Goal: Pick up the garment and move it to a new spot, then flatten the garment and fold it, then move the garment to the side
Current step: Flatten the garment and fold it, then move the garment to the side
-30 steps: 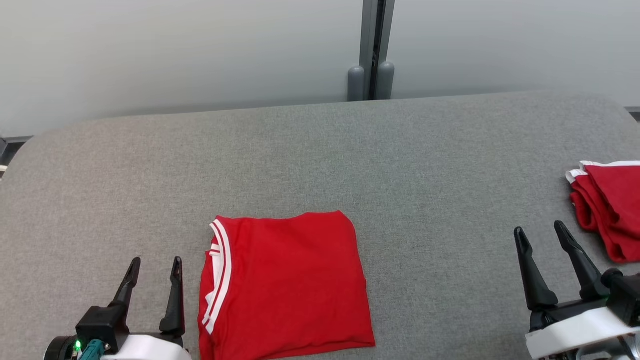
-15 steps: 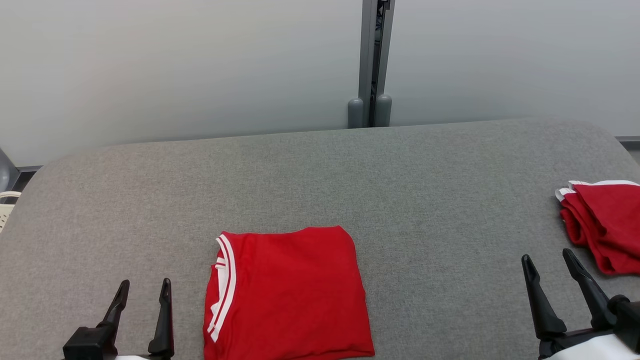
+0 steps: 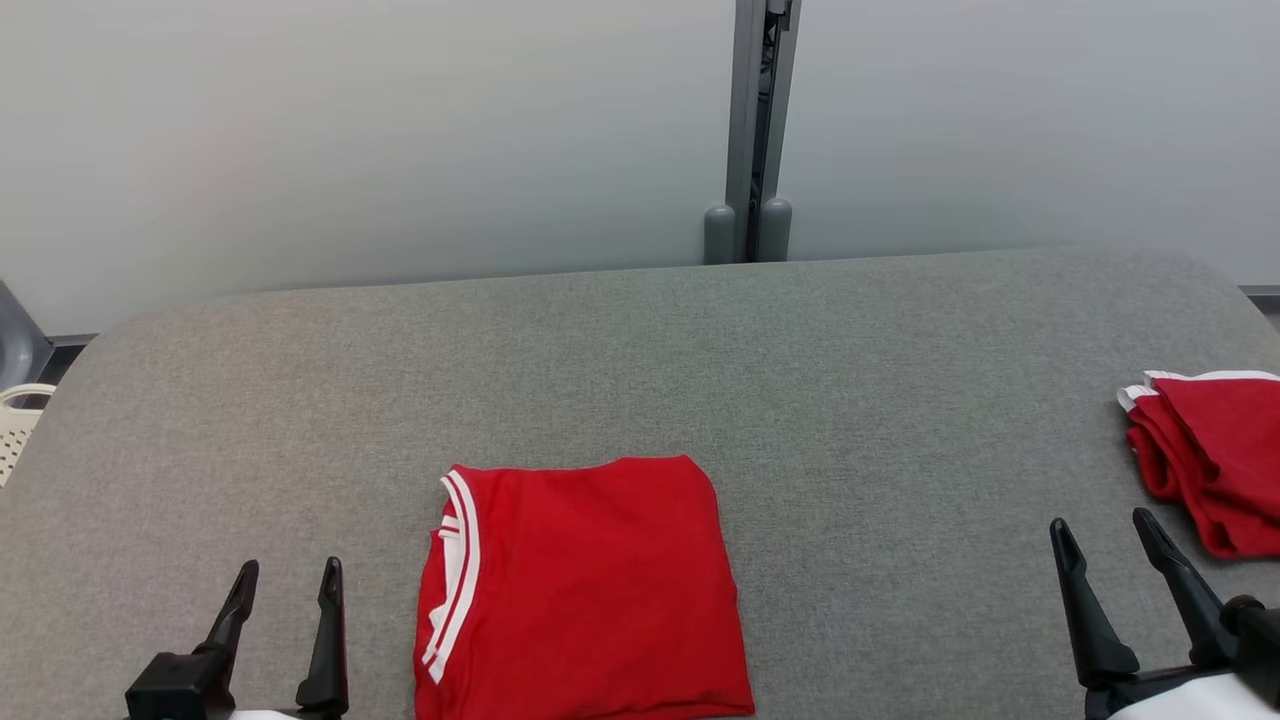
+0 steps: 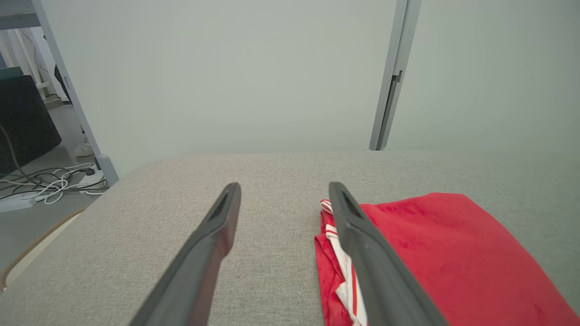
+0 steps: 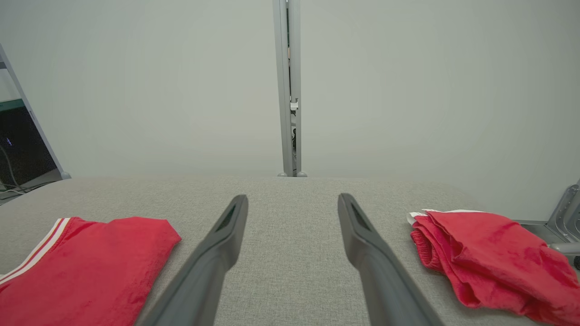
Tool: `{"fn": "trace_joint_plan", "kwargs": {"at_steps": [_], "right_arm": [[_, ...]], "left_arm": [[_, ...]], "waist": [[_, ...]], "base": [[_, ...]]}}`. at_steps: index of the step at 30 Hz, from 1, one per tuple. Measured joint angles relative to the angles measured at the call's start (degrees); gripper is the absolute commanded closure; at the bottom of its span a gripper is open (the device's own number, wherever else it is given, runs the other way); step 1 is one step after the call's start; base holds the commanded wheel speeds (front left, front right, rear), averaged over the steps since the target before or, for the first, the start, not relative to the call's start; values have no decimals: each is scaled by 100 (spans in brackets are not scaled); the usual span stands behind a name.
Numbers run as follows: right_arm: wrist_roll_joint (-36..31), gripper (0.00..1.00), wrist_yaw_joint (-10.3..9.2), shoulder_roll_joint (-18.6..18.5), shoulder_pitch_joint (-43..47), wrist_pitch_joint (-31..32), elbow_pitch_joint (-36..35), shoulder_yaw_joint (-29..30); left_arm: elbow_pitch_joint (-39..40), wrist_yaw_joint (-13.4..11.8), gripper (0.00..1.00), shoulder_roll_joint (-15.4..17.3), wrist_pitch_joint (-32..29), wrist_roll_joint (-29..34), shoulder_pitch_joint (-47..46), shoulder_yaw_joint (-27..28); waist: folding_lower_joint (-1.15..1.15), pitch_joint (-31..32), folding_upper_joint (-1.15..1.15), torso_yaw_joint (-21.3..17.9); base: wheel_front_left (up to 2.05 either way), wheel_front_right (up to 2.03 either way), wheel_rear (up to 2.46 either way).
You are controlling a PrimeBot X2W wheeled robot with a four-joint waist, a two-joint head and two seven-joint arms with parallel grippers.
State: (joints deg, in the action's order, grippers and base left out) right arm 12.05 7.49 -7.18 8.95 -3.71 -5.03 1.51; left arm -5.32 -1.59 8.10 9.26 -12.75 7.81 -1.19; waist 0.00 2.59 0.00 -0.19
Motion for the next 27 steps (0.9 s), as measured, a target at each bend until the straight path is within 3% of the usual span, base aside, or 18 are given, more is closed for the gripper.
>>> {"fn": "trace_joint_plan", "kwargs": {"at_steps": [17,27], "right_arm": [[0,0,0,47,33,10,13,41],[9,0,0,67,-60,9,92,122]], "left_arm": [[21,-48,0,12,-7,-62,-17,-111],[65,-49,0,-40,65,-90,-312,-240]], "waist": [[0,-54,0,74],[0,-234,0,314]], "base": [[0,0,0],[0,0,0]]}}
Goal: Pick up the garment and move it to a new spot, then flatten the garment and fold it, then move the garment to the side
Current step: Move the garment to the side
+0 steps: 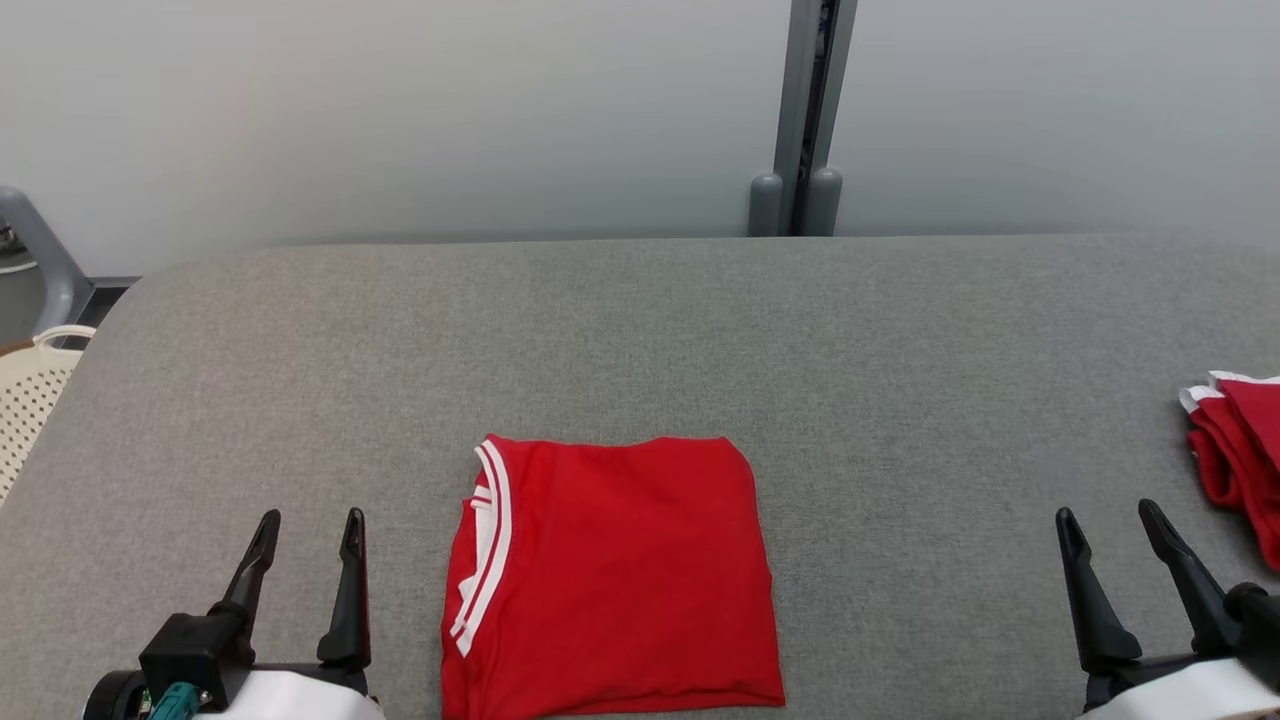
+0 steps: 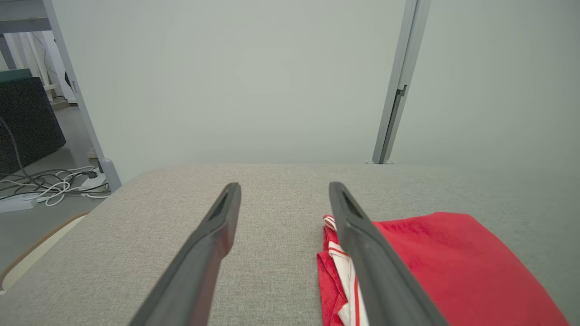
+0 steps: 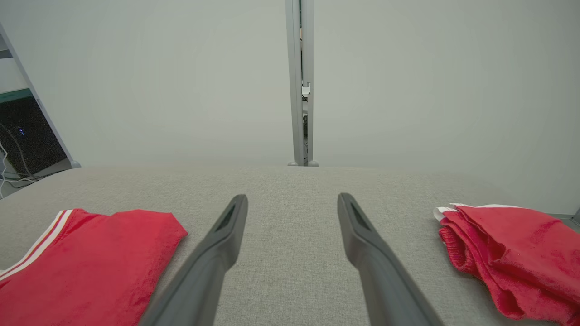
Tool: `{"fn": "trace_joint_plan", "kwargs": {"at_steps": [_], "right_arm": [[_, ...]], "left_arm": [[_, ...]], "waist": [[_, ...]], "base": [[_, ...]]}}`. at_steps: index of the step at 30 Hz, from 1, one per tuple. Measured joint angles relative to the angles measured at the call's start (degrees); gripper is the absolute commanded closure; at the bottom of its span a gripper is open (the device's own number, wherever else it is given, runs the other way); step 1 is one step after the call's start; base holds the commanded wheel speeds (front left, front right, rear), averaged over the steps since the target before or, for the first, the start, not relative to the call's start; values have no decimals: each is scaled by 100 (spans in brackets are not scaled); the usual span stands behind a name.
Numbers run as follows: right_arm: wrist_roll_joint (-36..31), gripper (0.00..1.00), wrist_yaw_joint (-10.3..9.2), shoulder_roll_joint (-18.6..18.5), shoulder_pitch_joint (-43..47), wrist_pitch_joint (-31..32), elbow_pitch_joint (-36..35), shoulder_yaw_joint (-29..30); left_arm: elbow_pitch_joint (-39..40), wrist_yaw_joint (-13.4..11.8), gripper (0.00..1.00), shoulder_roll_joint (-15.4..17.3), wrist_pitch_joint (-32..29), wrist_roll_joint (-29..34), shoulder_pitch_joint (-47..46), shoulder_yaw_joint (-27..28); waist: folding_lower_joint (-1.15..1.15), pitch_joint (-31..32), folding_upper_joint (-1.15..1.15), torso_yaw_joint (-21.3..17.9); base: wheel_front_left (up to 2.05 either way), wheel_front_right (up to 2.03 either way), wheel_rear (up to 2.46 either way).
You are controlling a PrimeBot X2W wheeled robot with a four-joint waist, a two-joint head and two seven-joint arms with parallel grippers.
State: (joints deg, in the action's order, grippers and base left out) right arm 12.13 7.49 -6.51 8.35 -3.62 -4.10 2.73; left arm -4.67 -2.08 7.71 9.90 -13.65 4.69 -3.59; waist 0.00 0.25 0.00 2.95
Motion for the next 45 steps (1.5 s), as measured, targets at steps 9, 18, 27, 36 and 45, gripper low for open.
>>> {"fn": "trace_joint_plan", "kwargs": {"at_steps": [9,18,27,36,45], "right_arm": [[194,0,0,-109,-852,-21,815,-720],[615,0,0,-120,-1530,-103,2165,-1814],[998,0,0,-93,-2202,148,3495,-2508],[1529,100,-5,-87,-2579,198,3869,-3076],[1568,100,2,-506,-2726,-74,3786,-3167]], "left_arm": [[-10,34,0,-144,286,-47,-561,-123],[-263,96,0,-287,467,-63,-981,-265],[-431,108,0,-325,501,-57,-1090,-261],[-385,151,0,-337,508,4,-1082,-140],[-283,180,0,-323,509,103,-979,-53]], "waist": [[0,-555,0,427],[0,-973,0,983],[0,-1086,0,1112],[0,-999,0,973],[0,-957,0,441]], "base": [[0,0,0],[0,0,0],[0,0,0],[0,0,0],[0,0,0]]}}
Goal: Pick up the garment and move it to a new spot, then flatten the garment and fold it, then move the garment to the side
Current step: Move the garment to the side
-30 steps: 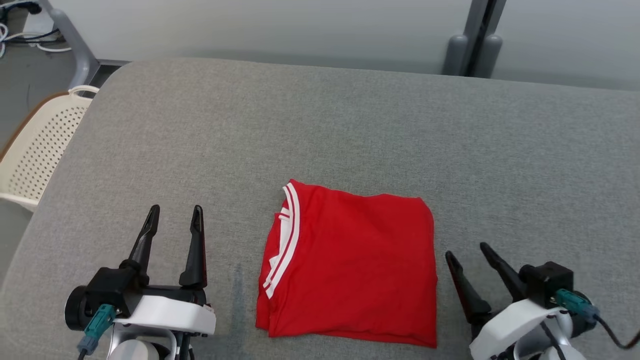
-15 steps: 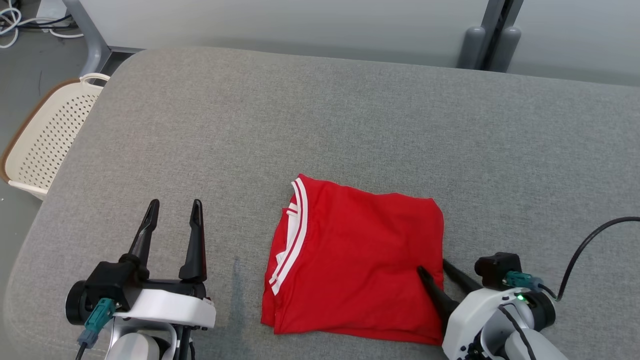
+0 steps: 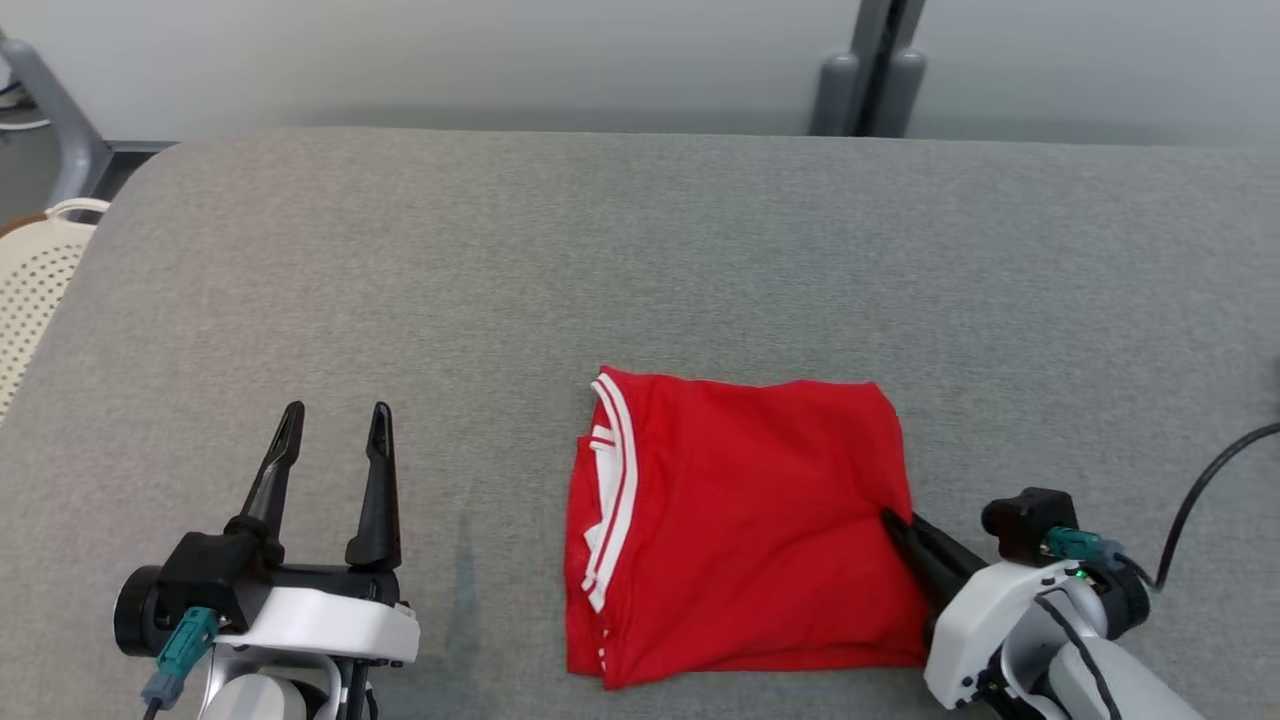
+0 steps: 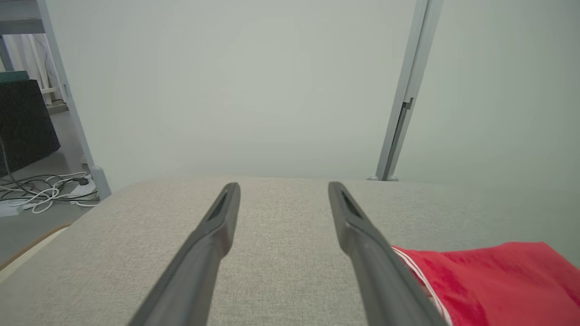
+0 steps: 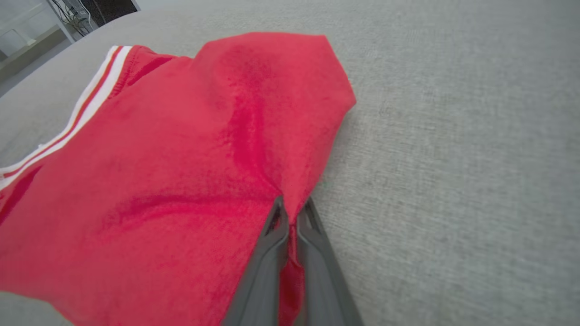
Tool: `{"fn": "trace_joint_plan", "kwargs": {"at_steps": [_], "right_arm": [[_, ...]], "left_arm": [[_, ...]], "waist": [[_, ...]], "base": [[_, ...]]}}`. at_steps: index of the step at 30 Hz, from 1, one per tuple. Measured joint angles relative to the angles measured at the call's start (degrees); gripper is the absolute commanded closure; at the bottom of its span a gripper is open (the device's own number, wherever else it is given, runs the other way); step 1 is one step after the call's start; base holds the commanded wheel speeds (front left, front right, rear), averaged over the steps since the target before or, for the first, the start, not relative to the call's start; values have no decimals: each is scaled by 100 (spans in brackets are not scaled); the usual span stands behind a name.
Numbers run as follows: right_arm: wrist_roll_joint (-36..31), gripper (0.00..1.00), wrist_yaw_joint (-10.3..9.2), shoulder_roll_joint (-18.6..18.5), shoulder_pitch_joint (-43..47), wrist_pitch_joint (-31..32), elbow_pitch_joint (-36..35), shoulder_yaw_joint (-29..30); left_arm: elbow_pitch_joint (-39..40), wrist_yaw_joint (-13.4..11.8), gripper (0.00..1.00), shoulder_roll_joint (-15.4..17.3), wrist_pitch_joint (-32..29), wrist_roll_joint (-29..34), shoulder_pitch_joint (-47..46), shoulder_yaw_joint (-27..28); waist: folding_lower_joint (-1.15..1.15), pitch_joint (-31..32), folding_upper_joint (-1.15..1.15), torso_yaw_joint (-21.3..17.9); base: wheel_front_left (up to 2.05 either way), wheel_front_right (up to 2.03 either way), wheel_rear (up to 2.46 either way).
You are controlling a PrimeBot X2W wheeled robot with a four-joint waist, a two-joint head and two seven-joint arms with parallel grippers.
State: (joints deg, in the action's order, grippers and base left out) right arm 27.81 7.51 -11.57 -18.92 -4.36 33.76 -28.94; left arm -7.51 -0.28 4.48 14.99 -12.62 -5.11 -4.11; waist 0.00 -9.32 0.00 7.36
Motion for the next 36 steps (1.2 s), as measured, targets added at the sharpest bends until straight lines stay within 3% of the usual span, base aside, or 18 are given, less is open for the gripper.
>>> {"fn": "trace_joint_plan", "kwargs": {"at_steps": [12,19,22,36], "right_arm": [[-115,100,-1,-669,-4,-76,-213,454],[-43,100,-1,-767,-787,-258,-221,619],[116,100,-1,-1026,-1343,-491,-5,833],[599,100,-1,-2130,-2722,-967,1159,1597]], "left_arm": [[113,130,0,65,0,214,-125,-177],[200,250,0,179,-46,391,-475,-416],[270,331,0,234,-144,467,-704,-570],[701,435,0,460,-438,743,-1417,-895]], "waist": [[0,-67,0,-1210],[0,-360,0,-1837],[0,-646,0,-2046],[0,-1656,0,-2171]], "base": [[0,0,0],[0,0,0],[0,0,0],[0,0,0]]}}
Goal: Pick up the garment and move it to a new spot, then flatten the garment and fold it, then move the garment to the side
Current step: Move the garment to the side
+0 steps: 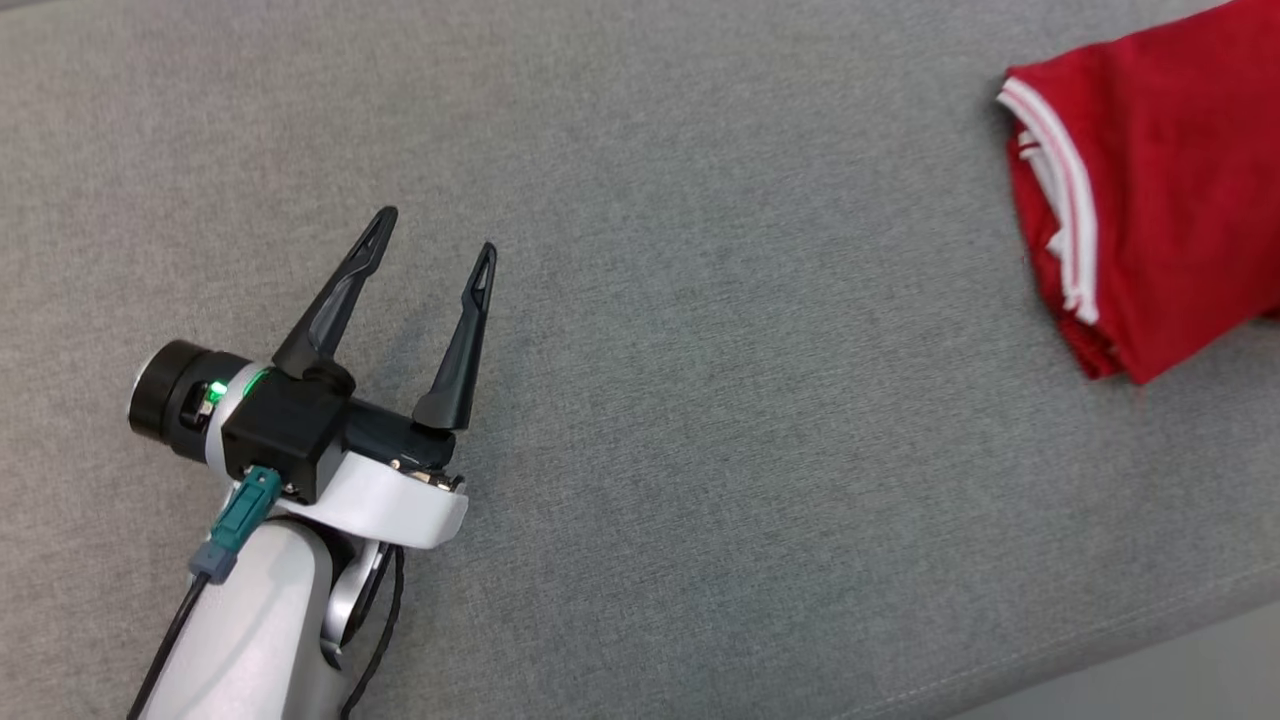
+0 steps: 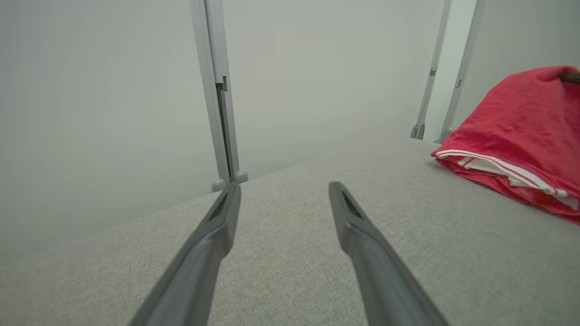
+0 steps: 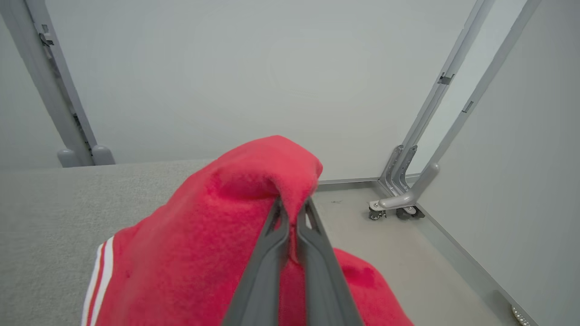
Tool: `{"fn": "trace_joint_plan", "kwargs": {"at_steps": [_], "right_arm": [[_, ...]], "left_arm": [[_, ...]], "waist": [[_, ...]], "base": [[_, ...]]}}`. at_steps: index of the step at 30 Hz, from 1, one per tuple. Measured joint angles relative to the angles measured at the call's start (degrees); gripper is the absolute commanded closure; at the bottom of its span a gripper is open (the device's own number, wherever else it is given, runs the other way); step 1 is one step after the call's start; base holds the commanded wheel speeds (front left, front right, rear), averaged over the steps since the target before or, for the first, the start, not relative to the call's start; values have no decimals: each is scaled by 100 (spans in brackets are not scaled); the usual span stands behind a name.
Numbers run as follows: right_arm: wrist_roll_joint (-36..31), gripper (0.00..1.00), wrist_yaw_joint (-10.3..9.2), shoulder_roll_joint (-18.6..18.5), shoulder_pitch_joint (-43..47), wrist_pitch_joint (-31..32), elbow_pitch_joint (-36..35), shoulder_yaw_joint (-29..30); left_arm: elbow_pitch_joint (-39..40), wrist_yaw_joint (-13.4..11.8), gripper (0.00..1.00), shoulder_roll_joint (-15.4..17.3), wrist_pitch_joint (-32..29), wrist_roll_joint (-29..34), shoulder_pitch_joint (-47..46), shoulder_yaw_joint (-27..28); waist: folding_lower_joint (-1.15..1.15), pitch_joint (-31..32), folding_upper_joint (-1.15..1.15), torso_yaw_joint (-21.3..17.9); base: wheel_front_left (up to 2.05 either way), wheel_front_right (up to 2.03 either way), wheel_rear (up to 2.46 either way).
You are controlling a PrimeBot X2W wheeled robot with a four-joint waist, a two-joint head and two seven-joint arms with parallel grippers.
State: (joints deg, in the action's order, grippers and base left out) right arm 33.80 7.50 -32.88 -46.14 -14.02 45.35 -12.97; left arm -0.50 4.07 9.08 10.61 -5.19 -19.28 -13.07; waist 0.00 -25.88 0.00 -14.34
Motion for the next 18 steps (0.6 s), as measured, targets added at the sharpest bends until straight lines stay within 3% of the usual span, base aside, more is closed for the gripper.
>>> {"fn": "trace_joint_plan", "kwargs": {"at_steps": [5,6,8,13,18], "right_arm": [[7,100,0,-103,-220,-38,374,102],[15,92,0,-93,-260,-43,493,101],[2,0,0,-57,-338,-57,725,93],[37,0,0,38,-442,-74,1147,293],[-62,0,0,45,-190,-93,889,820]], "left_arm": [[146,24,0,59,-58,33,-98,-47],[169,24,0,75,-64,44,-110,-57],[201,22,0,91,-103,56,-114,-70],[238,3,0,114,-127,64,-116,-104],[186,-30,0,130,-105,23,-114,-78]], "waist": [[0,-235,0,81],[0,-287,0,100],[0,-381,0,127],[0,-477,0,143],[0,-348,0,142]], "base": [[0,0,0],[0,0,0],[0,0,0],[0,0,0],[0,0,0]]}}
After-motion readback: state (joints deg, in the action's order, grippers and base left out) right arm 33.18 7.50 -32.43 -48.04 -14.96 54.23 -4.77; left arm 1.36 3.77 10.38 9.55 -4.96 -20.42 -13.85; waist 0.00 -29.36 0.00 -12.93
